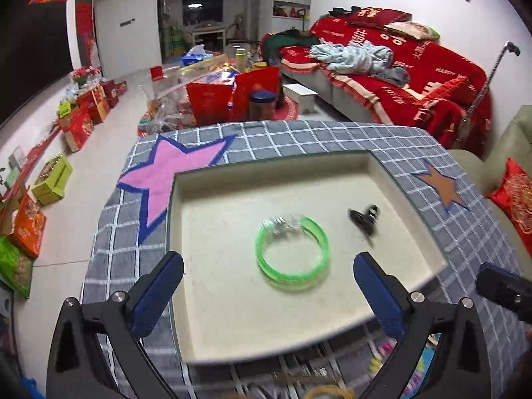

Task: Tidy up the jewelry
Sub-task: 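Move the left tool to the braided brown bracelet while the right tool reaches the coiled hair tie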

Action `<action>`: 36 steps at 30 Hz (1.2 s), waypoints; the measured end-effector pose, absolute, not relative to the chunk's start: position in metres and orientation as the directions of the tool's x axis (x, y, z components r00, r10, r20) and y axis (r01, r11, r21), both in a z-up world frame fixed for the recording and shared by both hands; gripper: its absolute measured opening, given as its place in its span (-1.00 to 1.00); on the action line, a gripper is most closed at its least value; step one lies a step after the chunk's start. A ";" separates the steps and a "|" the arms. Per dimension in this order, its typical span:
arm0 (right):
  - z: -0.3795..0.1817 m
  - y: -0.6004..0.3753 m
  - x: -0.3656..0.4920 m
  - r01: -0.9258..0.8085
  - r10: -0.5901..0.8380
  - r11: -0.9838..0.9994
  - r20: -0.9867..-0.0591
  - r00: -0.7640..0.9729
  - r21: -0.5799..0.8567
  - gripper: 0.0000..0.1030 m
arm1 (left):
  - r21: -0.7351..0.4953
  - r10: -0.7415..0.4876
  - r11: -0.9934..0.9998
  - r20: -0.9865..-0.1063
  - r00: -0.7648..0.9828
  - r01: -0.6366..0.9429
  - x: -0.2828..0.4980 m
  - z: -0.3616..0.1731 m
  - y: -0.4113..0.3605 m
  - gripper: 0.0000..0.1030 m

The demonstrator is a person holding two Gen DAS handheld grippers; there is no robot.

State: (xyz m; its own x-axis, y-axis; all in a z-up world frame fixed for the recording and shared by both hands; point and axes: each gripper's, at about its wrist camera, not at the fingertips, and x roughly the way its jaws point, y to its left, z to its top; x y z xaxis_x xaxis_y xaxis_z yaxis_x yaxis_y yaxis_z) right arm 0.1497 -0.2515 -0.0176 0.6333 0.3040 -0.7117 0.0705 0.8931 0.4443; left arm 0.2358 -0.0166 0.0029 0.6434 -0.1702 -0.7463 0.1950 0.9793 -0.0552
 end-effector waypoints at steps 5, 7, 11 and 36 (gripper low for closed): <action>-0.025 -0.255 0.118 0.089 0.311 0.878 -0.701 0.642 0.471 0.84 | -0.016 -0.131 0.985 -0.717 0.685 0.171 0.196 0.010 -0.007 1.00; -0.028 -0.255 0.107 0.096 0.310 0.874 -0.699 0.645 0.476 1.00 | -0.020 -0.132 0.985 -0.718 0.684 0.170 0.181 0.008 0.000 1.00; -0.035 -0.244 0.088 0.058 0.324 0.892 -0.726 0.607 0.447 1.00 | -0.057 -0.150 0.985 -0.751 0.643 0.164 0.151 -0.005 0.019 1.00; -0.069 -0.228 0.040 0.132 0.109 0.967 -0.818 0.565 0.220 0.12 | -0.040 -0.045 0.999 -0.836 0.546 0.021 0.121 -0.056 0.062 0.96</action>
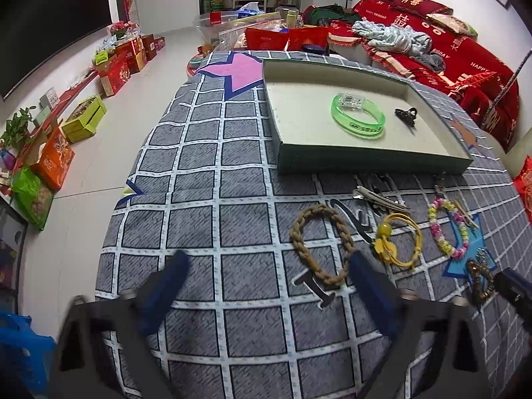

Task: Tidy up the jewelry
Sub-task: 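Move the left tool to the braided brown bracelet while the right tool reaches the coiled hair tie, then grasp and lift the braided bracelet with the left tool while the right tool lifts the coiled tie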

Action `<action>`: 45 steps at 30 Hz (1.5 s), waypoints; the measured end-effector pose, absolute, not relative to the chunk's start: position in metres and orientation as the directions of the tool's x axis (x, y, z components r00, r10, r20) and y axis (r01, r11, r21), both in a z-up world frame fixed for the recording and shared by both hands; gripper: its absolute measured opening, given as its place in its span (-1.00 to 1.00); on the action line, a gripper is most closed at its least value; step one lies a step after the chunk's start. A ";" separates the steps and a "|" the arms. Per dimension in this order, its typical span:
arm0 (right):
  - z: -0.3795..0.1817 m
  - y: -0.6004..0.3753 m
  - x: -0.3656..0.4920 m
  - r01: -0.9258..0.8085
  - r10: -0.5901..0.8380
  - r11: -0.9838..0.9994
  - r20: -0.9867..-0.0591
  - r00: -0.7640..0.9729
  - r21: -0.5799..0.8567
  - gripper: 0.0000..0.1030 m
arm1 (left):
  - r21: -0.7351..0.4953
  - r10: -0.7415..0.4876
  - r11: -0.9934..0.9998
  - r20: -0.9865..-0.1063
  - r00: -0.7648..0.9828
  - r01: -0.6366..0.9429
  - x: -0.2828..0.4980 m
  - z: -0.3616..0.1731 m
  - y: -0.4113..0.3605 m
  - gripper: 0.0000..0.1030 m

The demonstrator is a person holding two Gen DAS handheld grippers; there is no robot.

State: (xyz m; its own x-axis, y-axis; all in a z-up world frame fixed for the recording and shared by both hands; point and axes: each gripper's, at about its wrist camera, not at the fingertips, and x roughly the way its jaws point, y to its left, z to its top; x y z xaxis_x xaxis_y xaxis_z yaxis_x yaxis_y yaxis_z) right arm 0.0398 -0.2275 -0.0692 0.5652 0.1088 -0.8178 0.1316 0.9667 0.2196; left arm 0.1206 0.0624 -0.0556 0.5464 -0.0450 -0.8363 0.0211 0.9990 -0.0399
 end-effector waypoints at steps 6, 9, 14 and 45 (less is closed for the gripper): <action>-0.085 -0.229 0.046 0.148 0.120 0.963 -0.847 0.517 0.226 -0.12 | -0.030 -0.037 0.999 -0.850 0.525 0.022 0.131 -0.065 0.057 0.80; -0.087 -0.221 0.046 0.130 0.091 0.975 -0.853 0.513 0.182 -0.31 | -0.036 -0.038 0.999 -0.860 0.509 0.013 0.134 -0.070 0.057 0.78; -0.087 -0.213 0.046 0.105 0.057 0.986 -0.860 0.506 0.128 -0.41 | -0.012 -0.022 1.000 -0.857 0.515 0.021 0.134 -0.071 0.053 0.70; -0.045 -0.226 0.051 0.022 0.215 0.960 -0.791 0.573 0.278 -0.76 | -0.145 -0.223 0.973 -0.771 0.597 0.177 0.111 -0.010 0.045 -0.56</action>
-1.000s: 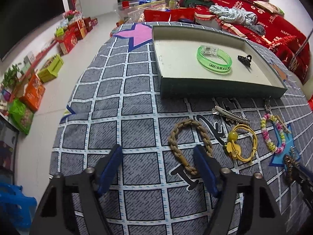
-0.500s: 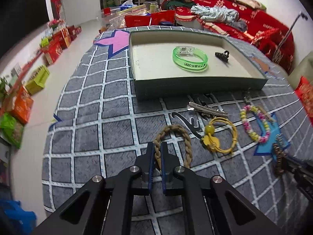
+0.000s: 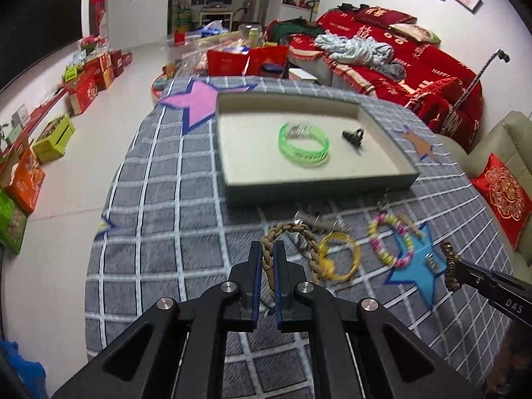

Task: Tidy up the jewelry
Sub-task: 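Grasp and lift the braided bracelet with the left tool while the right tool lifts the coiled tie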

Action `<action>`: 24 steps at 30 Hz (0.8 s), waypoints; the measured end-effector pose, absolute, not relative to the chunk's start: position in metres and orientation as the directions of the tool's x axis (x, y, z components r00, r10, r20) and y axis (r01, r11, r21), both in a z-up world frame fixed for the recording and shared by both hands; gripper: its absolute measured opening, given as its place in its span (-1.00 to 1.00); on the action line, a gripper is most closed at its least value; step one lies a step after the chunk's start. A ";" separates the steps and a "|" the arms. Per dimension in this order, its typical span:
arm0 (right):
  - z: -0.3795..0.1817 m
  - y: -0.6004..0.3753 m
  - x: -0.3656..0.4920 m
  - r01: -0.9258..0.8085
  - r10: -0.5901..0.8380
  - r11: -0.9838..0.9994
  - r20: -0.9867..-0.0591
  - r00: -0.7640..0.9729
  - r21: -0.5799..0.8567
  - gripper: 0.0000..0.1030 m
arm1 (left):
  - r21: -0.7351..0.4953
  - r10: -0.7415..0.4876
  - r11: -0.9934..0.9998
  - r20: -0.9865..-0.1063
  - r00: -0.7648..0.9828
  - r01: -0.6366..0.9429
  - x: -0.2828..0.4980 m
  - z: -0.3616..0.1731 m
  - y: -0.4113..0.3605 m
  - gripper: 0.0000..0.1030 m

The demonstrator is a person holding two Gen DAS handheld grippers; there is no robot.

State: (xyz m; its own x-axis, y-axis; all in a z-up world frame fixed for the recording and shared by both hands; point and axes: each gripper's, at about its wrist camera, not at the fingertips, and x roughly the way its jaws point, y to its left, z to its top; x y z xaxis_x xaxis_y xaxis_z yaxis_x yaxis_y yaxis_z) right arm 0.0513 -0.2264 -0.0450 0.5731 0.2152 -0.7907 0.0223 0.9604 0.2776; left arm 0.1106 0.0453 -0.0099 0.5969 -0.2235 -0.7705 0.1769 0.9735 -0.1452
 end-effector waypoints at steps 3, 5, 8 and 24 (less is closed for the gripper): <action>-0.035 -0.224 0.065 -0.004 0.215 0.965 -0.785 0.581 0.261 -0.76 | -0.129 -0.230 0.970 -0.750 0.620 0.205 0.119 0.003 0.040 -0.56; -0.029 -0.223 0.078 -0.024 0.222 0.966 -0.780 0.585 0.256 -0.76 | -0.126 -0.241 0.967 -0.739 0.629 0.221 0.130 0.010 0.036 -0.56; -0.018 -0.218 0.100 -0.054 0.217 0.972 -0.773 0.596 0.230 -0.76 | -0.138 -0.260 0.962 -0.729 0.634 0.236 0.149 0.017 0.031 -0.56; -0.037 -0.195 0.213 -0.092 0.189 0.982 -0.827 0.529 0.166 -0.76 | -0.074 -0.218 0.962 -0.787 0.578 0.262 0.242 -0.016 0.014 -0.56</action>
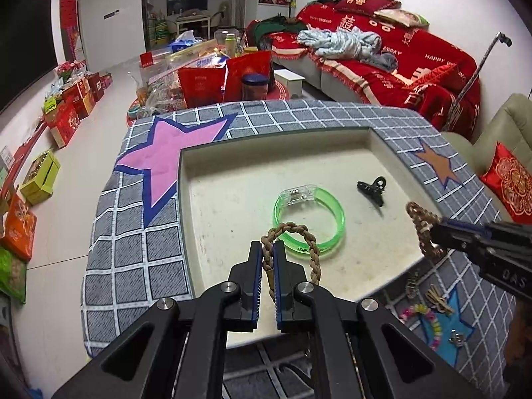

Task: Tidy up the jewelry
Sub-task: 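Grasp and lift the braided bracelet with the left tool while the right tool lifts the coiled tie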

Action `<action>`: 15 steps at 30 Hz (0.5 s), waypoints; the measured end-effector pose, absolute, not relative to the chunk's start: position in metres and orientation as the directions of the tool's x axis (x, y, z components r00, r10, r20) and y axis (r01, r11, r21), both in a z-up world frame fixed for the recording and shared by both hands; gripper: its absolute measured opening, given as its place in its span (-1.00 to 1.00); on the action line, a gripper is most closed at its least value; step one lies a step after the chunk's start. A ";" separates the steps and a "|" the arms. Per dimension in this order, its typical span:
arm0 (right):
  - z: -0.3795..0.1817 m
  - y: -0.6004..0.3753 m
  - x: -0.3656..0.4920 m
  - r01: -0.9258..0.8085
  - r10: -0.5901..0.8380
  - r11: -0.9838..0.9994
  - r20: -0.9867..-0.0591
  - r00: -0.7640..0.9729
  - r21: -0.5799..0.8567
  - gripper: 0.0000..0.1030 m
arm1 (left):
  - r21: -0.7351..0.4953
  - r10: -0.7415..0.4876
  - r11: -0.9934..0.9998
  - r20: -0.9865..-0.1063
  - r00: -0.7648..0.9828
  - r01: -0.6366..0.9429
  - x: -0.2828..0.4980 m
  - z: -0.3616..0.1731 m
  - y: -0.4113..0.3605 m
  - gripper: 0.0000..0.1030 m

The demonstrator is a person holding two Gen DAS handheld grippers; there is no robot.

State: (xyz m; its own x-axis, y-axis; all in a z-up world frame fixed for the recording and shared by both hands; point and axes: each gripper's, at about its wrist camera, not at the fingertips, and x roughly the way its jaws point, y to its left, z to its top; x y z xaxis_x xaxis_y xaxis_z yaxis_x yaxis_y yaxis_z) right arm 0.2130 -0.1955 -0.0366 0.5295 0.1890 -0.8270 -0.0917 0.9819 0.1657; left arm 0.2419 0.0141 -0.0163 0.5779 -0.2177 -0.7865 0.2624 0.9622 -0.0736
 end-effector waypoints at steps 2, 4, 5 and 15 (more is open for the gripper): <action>-0.046 -0.195 0.225 -0.083 0.190 0.982 -0.841 0.506 0.172 -0.76 | -0.074 -0.215 0.962 -0.796 0.566 0.263 0.247 -0.022 0.014 -0.56; -0.055 -0.196 0.233 -0.074 0.193 0.981 -0.855 0.481 0.180 -0.76 | -0.075 -0.216 0.960 -0.812 0.542 0.269 0.252 -0.029 0.013 -0.56; -0.059 -0.196 0.237 -0.068 0.194 0.981 -0.862 0.469 0.184 -0.76 | -0.075 -0.217 0.958 -0.817 0.534 0.275 0.254 -0.032 0.012 -0.56; -0.078 -0.196 0.266 -0.033 0.130 0.991 -0.885 0.448 0.129 -0.76 | -0.055 -0.193 0.959 -0.842 0.503 0.277 0.275 -0.049 0.003 -0.55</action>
